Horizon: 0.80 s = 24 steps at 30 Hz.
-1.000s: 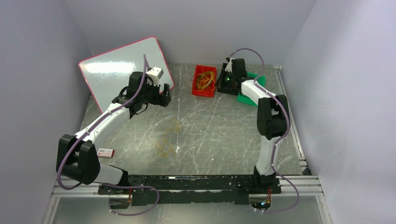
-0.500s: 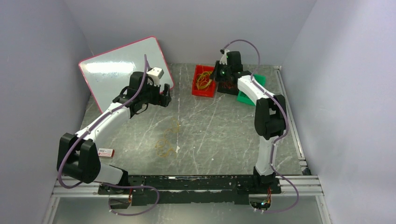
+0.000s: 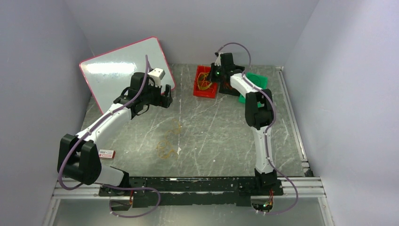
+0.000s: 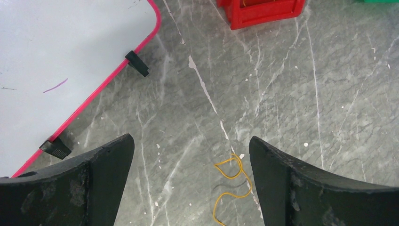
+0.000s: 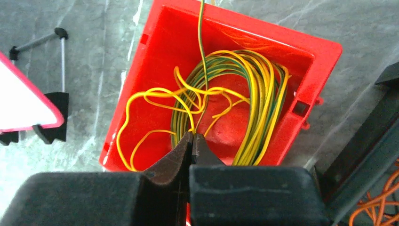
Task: Untangle the cables
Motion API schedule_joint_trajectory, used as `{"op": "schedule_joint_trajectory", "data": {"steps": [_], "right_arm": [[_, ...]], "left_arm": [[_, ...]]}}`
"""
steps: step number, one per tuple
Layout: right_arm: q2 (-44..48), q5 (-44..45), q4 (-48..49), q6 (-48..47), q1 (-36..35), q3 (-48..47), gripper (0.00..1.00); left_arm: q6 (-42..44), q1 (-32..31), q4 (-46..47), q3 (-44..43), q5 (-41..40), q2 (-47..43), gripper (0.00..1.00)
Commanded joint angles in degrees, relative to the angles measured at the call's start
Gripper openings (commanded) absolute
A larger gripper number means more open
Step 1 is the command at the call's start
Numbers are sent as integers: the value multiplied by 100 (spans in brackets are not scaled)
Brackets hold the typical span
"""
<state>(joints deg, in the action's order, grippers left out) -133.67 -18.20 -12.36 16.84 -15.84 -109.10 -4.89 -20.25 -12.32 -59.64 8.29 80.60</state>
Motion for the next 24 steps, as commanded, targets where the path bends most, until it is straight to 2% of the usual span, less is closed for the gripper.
{"op": "schedule_joint_trajectory", "data": {"steps": [1, 4, 9, 10, 15, 24], "right_arm": [[-250, 93, -298, -97, -32, -487, 0], [-300, 216, -398, -224, -60, -503, 1], [-63, 284, -219, -295, -69, -204, 15], [128, 236, -107, -308, -69, -134, 20], [490, 199, 5, -343, -69, -154, 33], [1064, 1262, -213, -730, -171, -131, 42]], "left_arm": [[53, 52, -40, -215, 172, 59, 96], [56, 50, -44, -224, 164, 82, 96], [59, 48, -80, -258, 159, 130, 96], [58, 48, -85, -258, 164, 139, 96], [45, 52, -100, -263, 134, 132, 96], [14, 48, -105, -268, 91, 105, 96]]}}
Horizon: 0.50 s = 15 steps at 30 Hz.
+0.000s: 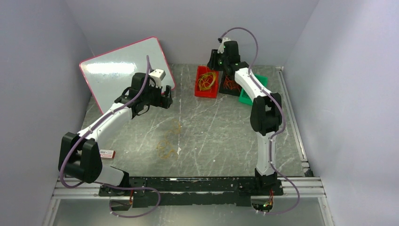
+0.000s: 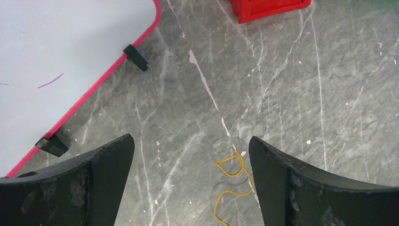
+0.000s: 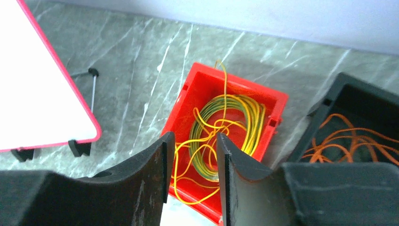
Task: Untangle the cables
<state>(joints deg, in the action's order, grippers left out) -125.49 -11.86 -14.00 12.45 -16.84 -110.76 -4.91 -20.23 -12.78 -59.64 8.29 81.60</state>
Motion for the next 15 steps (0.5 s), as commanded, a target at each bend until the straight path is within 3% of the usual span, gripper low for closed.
{"op": "schedule_joint_trajectory", "data": {"steps": [1, 8, 15], "right_arm": [[302, 743, -78, -367, -93, 79, 43], [1354, 674, 156, -216, -410, 1048, 45], [2592, 862, 289, 43, -1608, 2779, 47]], "left_arm": [[8, 45, -67, -271, 74, -4, 96], [-82, 46, -158, -319, -122, -40, 95], [-500, 45, -372, -36, -248, -588, 94]]}}
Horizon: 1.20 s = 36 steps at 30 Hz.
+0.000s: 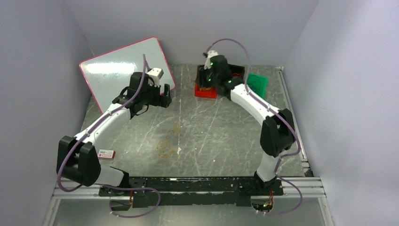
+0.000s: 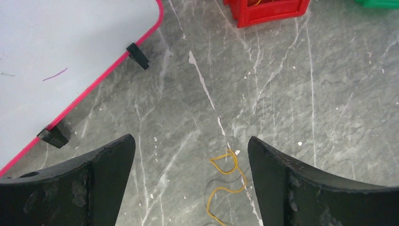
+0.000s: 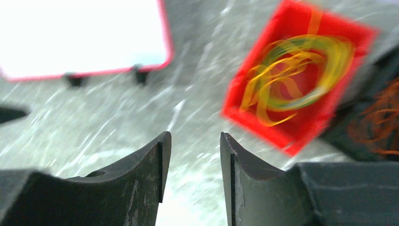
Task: Untangle the cables
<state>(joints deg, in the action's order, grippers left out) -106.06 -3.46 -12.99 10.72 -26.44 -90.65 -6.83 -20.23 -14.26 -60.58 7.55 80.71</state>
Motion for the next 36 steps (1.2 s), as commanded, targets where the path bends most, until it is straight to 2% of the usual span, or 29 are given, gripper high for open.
{"op": "schedule_joint_trajectory", "data": {"steps": [1, 7, 12, 15, 25, 28, 36], "right_arm": [[784, -61, 267, 311, -799, 1054, 47], [990, -655, 650, 514, -1625, 2094, 50], [601, -1116, 1068, 243, -1886, 2326, 57], [183, -1377, 1204, -129, -1874, 2272, 62], [-765, -1526, 1262, -1036, -1858, 1639, 66], [-921, -1501, 1231, -1091, -1825, 1517, 66], [-1185, -1647, 1220, -1103, -1701, 1429, 55]], "left_arm": [[-389, 45, -277, 168, -206, -661, 93], [-981, 48, -575, 847, -484, -1863, 93], [-1245, 50, -850, 1270, -643, -2527, 92], [-1316, 48, -1054, 1357, -685, -2738, 92], [-1243, 48, -1353, 1279, -877, -2929, 92], [-1242, 45, -1350, 1282, -882, -2949, 92], [-1259, 45, -1334, 1311, -872, -2945, 92]]}}
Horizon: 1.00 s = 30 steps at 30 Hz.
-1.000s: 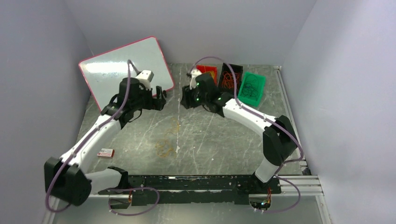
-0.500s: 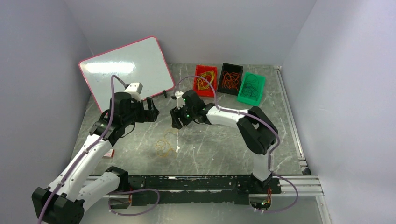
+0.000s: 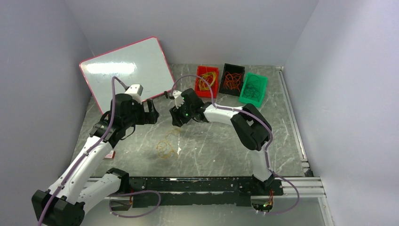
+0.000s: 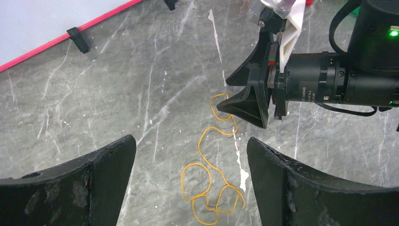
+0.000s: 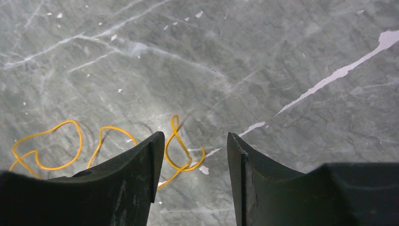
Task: Untangle the cables
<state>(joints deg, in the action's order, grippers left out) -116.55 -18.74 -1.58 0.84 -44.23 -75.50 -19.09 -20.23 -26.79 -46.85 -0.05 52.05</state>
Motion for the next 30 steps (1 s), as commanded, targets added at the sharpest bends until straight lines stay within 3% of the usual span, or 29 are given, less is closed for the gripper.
{"op": "schedule_joint_trajectory", "data": {"steps": [1, 6, 14, 18, 22, 30], "right_arm": [[-161, -159, 78, -111, 85, -87, 54], [-242, -385, 78, -128, 99, -139, 46], [45, -467, 284, 12, 171, 99, 13], [814, -640, 638, 404, 484, 446, 0], [1558, -749, 676, 687, 836, 565, 0], [2493, 362, -783, 234, 970, -502, 0]], "left_arm": [[-25, 46, -81, -52, -117, -81, 92], [-71, 45, -41, 1, -79, -120, 92], [-66, 45, 7, 67, -99, -125, 92], [11, 45, 24, 72, -176, -118, 92], [54, 45, 59, 75, -235, -140, 92], [102, 45, 273, 136, -135, -90, 92]]}}
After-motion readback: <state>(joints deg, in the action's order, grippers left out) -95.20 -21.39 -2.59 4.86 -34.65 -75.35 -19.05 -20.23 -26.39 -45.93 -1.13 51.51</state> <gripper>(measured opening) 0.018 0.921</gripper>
